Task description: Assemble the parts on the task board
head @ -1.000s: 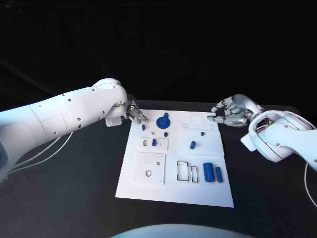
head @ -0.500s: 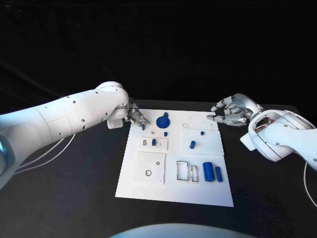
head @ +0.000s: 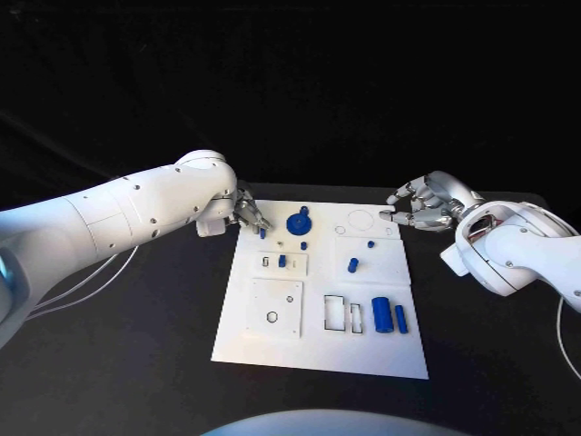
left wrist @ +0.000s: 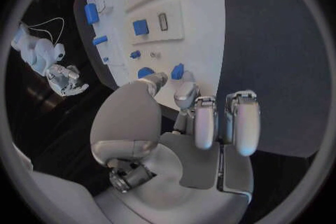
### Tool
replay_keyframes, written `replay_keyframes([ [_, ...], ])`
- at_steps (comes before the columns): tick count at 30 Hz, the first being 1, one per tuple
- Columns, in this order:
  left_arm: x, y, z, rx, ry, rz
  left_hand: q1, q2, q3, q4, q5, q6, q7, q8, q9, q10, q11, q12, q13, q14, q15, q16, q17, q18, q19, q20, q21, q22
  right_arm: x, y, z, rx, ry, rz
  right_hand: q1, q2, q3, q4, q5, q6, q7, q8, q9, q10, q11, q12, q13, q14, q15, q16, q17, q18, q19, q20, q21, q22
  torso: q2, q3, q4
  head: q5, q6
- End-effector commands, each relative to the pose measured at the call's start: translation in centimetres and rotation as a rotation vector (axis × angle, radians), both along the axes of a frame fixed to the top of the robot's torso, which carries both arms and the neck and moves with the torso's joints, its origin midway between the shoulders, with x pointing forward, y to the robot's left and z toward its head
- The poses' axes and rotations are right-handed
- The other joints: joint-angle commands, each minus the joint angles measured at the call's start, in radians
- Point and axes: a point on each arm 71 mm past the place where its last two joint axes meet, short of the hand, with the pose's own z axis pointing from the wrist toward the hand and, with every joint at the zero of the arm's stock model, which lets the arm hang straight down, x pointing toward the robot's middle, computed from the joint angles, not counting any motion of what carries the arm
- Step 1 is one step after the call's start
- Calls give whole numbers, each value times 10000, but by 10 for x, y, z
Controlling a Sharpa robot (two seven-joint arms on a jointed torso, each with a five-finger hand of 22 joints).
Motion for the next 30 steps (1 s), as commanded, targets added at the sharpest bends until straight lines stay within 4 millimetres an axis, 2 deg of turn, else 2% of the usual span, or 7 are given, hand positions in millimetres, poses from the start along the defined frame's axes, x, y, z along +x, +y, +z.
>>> replay_keyframes([
  [1, -1, -4, -1, -69, 208, -229, 146, 20, 87, 0, -223, 89, 2, 42, -31, -41, -10, -14, 0, 1021, 48, 36, 2634, -155, 723, 48, -36, 2280, 0, 1, 0, -35, 0, 79, -104, 33, 55, -20, -33, -25, -40, 34, 15, -64, 14, -25, 4, 765, -89, -64, 1459, 128, -39, 12, -28, 1204, 4, -3, 4, 15, -7],
  [7, -2, -4, -1, -79, 234, -256, 511, 96, 291, -59, -298, 151, -45, 130, -61, -34, -38, -1, -2, 1021, 28, 36, 2634, -154, 721, 34, -42, 2281, 0, 1, 0, -37, 4, 80, -104, 33, 55, -20, -33, -25, -40, 34, 15, -64, 14, -25, 4, 765, -89, -64, 1459, 128, -39, 12, -28, 1204, 3, -3, 8, 14, -5],
  [14, -2, -5, -1, -144, 201, -240, 1097, 200, 790, -158, -788, 153, -92, 252, -114, -31, -71, -1, -23, 1021, -2, 36, 2634, -152, 721, 3, -50, 2285, 0, 1, 0, -38, 4, 78, -95, 38, 67, -27, -26, -28, -41, 35, 17, -53, 13, -15, 15, 765, -90, -66, 1456, 129, -41, 11, -34, 1201, 9, -9, 8, 23, -7],
  [19, -1, -5, -1, -342, 77, -165, 1762, 350, 1757, -562, -1256, 73, -130, 427, -134, -10, -107, 5, -35, 1021, -35, 36, 2634, -154, 728, -33, -50, 2298, 0, 1, 0, -42, 7, 76, -94, 40, 70, -27, -24, -29, -41, 36, 18, -53, 13, -15, 14, 767, -90, -63, 1464, 131, -45, 11, -41, 1196, 6, -10, 4, 27, -19],
  [23, 0, -4, 0, -578, -49, -30, 1910, 374, 2341, -858, -1357, 26, -148, 638, -59, 25, -123, 11, -39, 1021, -44, 36, 2634, -153, 725, -43, -59, 2300, 0, 1, -1, -48, 14, 76, -94, 40, 70, -27, -24, -29, -41, 36, 18, -53, 13, -15, 14, 767, -90, -63, 1464, 131, -45, 11, -41, 1196, 7, -7, 5, 34, -30],
  [26, 0, -3, 1, -914, -102, 147, 1759, 281, 3308, -1261, -1358, -4, -166, 1334, 292, 151, -142, 56, -16, 1021, -52, 36, 2634, -154, 729, -56, -63, 2311, 0, 1, -1, -57, 26, 78, -94, 40, 70, -27, -24, -29, -41, 36, 18, -53, 13, -15, 14, 767, -90, -63, 1464, 131, -45, 11, -41, 1196, -5, -4, 3, 52, -34],
  [30, -3, -2, 2, -1317, -35, 329, 1378, 191, 4056, -1534, -1295, -147, -164, 1806, 532, 206, -136, 81, -11, 1021, -55, 36, 2634, -155, 735, -56, -62, 2323, 0, 1, -1, -62, 32, 80, -94, 40, 70, -27, -24, -29, -41, 36, 18, -53, 13, -15, 14, 767, -90, -63, 1464, 131, -45, 11, -41, 1196, -9, 3, 16, 65, -50],
])
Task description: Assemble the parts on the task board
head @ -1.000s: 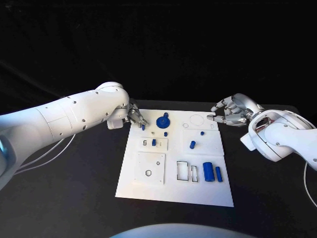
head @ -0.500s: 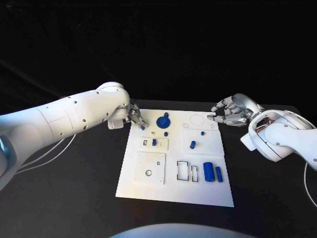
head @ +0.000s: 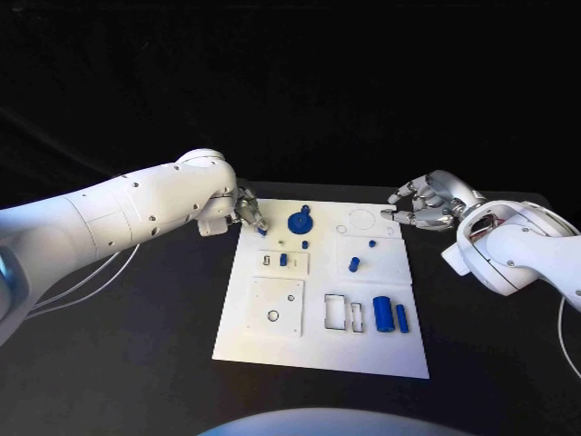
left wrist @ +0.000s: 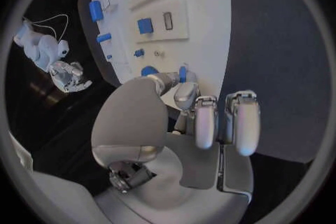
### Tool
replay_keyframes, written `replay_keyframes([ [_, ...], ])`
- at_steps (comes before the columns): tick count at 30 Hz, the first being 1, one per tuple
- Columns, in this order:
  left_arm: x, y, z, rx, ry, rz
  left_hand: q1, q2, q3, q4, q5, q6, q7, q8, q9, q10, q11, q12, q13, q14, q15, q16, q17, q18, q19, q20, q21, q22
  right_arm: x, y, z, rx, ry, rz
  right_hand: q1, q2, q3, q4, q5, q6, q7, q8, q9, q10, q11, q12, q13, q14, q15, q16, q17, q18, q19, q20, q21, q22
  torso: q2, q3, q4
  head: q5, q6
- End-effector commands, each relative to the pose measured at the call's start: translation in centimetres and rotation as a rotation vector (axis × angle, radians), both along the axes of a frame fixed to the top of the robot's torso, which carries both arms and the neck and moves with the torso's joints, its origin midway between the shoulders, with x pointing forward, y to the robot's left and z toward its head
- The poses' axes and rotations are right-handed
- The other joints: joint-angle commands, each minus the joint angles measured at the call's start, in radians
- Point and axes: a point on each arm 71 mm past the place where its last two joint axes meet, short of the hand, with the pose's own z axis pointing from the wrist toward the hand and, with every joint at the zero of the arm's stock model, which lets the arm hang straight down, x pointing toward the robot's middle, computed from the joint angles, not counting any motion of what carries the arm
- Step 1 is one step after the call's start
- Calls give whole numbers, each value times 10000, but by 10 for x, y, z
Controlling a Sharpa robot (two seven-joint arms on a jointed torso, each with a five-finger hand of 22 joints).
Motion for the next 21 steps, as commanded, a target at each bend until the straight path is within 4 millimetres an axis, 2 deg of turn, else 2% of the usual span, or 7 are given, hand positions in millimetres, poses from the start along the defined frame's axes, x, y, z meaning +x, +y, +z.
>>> replay_keyframes([
  [1, -3, -3, 2, -929, -10, 266, -308, -80, 1416, -1193, 130, -75, 12, 726, 746, 84, -13, 32, 2, 1021, -53, 36, 2634, -156, 738, -58, -61, 2328, 0, 1, -1, -61, 26, 96, -95, 40, 41, 1, -24, -29, -41, 36, 10, -53, 13, -16, 13, 767, -90, -63, 1467, 131, -45, 11, -42, 1191, -10, 11, 10, 20, -12],
  [4, -7, -2, 3, -1260, 6, 398, -462, -147, 1646, -1356, 323, -96, 5, 859, 792, 79, -7, 19, -20, 1021, -62, 36, 2634, -150, 725, -59, -82, 2320, 0, 1, 0, -62, 23, 102, -94, 46, 51, 0, -10, -29, -41, 39, 13, -40, 12, -3, 27, 767, -91, -64, 1465, 129, -39, 10, -36, 1196, -17, 10, 11, 9, -22],
  [6, -11, -1, 5, -1542, 20, 506, -545, -208, 1741, -1456, 409, -79, 0, 901, 787, -82, -13, -289, -381, 1021, -66, 36, 2634, -132, 683, -62, -140, 2284, 0, 1, 0, -57, 8, 100, -94, 46, 53, 0, -6, -29, -41, 40, 13, -49, 12, -15, 13, 761, -91, -73, 1442, 133, -48, 10, -50, 1187, -20, 12, 17, -30, -13],
  [10, -21, -2, 6, -1946, 11, 562, -675, -267, 1865, -1610, 597, -22, -11, 924, 739, -204, -32, -578, -714, 1021, -74, 36, 2634, -131, 680, -68, -146, 2285, -1, 0, 0, -52, -4, 101, -94, 45, 54, -1, -1, -29, -41, 40, 14, -54, 12, -22, 4, 761, -91, -73, 1442, 134, -51, 10, -57, 1183, -5, 11, 7, 21, -2],
  [17, -42, 1, 1, -2049, -116, 353, -841, -332, 2016, -1804, 891, 92, -37, 993, 693, -144, -65, -601, -767, 1021, -101, 36, 2634, -136, 693, -91, -133, 2300, -1, -1, 0, -61, 11, 84, -94, 45, 54, -1, -1, -29, -41, 40, 14, -54, 12, -22, 4, 761, -91, -73, 1442, 134, -51, 10, -57, 1183, -11, 4, 8, -45, -42],
  [21, -53, 4, -2, -1836, -255, 99, -860, -348, 2050, -1852, 923, 122, -45, 1007, 682, -113, -73, -571, -741, 1021, -107, 36, 2634, -134, 689, -96, -139, 2297, -1, -2, 0, -64, 13, 72, -94, 45, 54, -1, -1, -29, -41, 40, 14, -54, 12, -22, 4, 761, -91, -73, 1442, 134, -51, 10, -57, 1183, -23, 0, 28, -36, -55],
])
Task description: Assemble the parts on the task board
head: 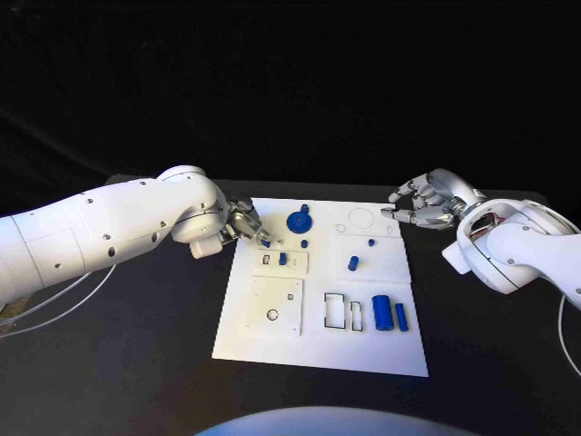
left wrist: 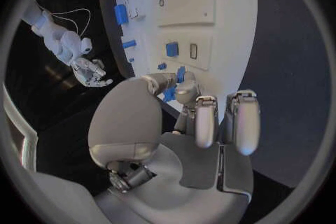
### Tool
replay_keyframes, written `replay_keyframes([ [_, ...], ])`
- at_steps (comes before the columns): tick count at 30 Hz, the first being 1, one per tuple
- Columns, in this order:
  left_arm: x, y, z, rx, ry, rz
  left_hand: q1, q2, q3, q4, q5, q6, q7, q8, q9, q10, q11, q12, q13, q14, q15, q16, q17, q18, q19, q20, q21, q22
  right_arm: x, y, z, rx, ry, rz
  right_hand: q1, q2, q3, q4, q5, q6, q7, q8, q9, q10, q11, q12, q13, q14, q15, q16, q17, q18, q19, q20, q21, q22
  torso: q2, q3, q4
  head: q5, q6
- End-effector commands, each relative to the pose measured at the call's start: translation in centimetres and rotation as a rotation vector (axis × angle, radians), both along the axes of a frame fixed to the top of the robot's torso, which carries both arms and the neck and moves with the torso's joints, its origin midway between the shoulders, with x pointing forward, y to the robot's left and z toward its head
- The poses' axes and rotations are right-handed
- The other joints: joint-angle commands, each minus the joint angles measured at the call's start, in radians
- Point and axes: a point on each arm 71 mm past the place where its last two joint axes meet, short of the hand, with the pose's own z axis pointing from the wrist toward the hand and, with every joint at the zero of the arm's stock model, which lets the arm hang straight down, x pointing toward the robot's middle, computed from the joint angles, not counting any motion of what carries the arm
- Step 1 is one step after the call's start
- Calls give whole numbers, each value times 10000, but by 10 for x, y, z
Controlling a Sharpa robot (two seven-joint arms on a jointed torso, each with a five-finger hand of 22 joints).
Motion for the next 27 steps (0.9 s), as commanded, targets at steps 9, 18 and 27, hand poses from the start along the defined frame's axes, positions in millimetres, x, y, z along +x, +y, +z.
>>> replay_keyframes([
  [9, -18, -2, -5, 372, -600, -518, -201, -74, 1589, -1602, 152, 256, -73, 154, 632, 131, -60, 89, 92, 1058, -91, 36, 2634, -135, 656, -77, -28, 2304, 0, 2, 0, -33, -26, 122, -46, 2, 67, -6, 41, -32, -43, 43, 19, -49, 11, -21, -13, 764, -92, -31, 1453, 133, -48, 9, -56, 1188, -5, -19, 5, 102, -40],
  [18, -23, -7, -7, 460, -848, -691, -335, -119, 1705, -1712, 411, 347, -93, 206, 590, 241, -78, 224, 211, 1058, -110, 36, 2634, -140, 669, -97, -13, 2318, -1, 2, -2, -34, -5, 137, -46, 2, 67, -6, 41, -32, -43, 43, 19, -49, 11, -21, -13, 764, -92, -31, 1453, 133, -48, 9, -56, 1188, 14, -14, -3, 127, -51],
  [27, -24, -10, -9, 640, -814, -807, -435, -146, 1769, -1788, 601, 402, -111, 265, 577, 315, -93, 328, 302, 1058, -126, 36, 2634, -145, 683, -113, 3, 2332, -1, 3, -2, -44, 24, 142, -40, 7, 81, -7, 72, -33, -43, 45, 21, -53, 10, -28, -22, 763, -93, -33, 1450, 136, -53, 9, -67, 1182, 27, -6, -8, 125, -90],
])
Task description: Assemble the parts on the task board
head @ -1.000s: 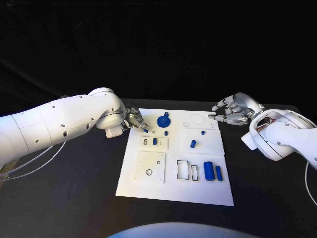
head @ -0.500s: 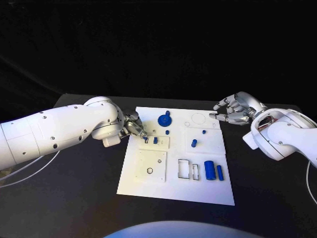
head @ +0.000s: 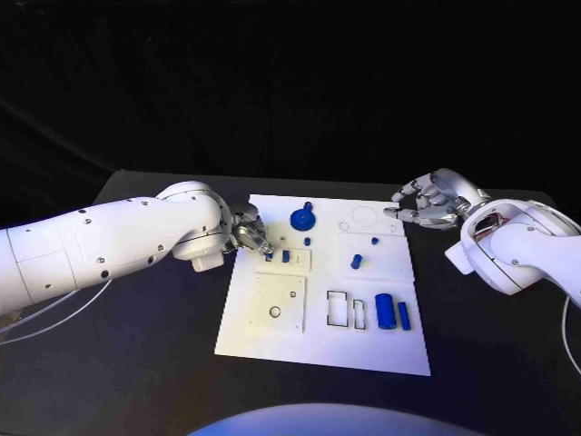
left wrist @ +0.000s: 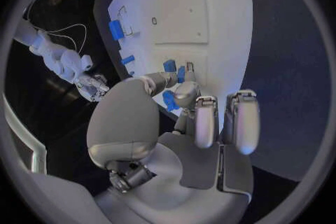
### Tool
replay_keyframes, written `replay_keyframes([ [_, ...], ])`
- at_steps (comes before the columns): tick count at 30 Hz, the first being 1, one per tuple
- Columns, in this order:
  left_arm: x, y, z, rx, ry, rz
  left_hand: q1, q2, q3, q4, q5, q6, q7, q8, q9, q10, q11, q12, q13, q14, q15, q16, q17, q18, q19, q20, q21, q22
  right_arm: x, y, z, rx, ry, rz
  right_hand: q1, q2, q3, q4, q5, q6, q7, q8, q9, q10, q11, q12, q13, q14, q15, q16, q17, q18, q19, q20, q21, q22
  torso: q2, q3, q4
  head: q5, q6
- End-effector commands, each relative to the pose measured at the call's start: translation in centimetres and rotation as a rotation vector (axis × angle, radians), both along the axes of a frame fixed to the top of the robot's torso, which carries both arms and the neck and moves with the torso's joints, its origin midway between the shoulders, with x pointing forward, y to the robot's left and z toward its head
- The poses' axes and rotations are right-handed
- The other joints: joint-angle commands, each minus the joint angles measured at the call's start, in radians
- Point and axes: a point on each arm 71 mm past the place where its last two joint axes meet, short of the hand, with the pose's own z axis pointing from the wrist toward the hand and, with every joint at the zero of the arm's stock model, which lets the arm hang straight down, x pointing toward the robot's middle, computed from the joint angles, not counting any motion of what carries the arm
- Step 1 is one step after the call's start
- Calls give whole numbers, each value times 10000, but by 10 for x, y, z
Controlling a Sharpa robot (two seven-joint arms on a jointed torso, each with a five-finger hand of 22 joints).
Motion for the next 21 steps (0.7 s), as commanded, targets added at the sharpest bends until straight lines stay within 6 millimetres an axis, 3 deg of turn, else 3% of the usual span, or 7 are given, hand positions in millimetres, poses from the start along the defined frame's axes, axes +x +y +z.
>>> replay_keyframes([
  [1, 0, -3, 0, 167, -128, -187, -31, 48, 1192, -1210, 83, 287, -205, 87, 568, 75, -4, 54, 13, 1056, -52, 36, 2635, -145, 721, -75, 3, 2333, 0, 1, 0, -51, -2, 116, -40, 7, 53, 22, 31, -33, -43, 46, 13, -53, 10, -27, -9, 763, -93, -33, 1451, 136, -53, 8, -67, 1184, 10, 2, -1, -5, -28],
  [5, -1, -4, -1, 335, -10, -269, -110, 36, 1239, -1263, 257, 305, -213, 130, 561, 73, -10, 46, -12, 1056, -61, 36, 2635, -142, 715, -85, -8, 2329, 0, 1, -1, -55, 8, 119, -40, 7, 53, 22, 31, -33, -43, 46, 13, -53, 10, -27, -9, 763, -93, -33, 1451, 136, -53, 8, -67, 1184, 2, 1, 0, -3, -43],
  [21, 2, -4, -6, 752, 91, -280, -125, 33, 1247, -1278, 292, 308, -214, 140, 560, 79, -10, 56, -3, 1056, -63, 36, 2635, -141, 713, -87, -11, 2328, -1, 2, -1, -49, 11, 130, -46, 9, 70, 26, 58, -28, -44, 55, 20, -53, 8, -32, -16, 763, -94, -35, 1449, 135, -51, 7, -70, 1185, 7, 2, -1, -21, -85],
])
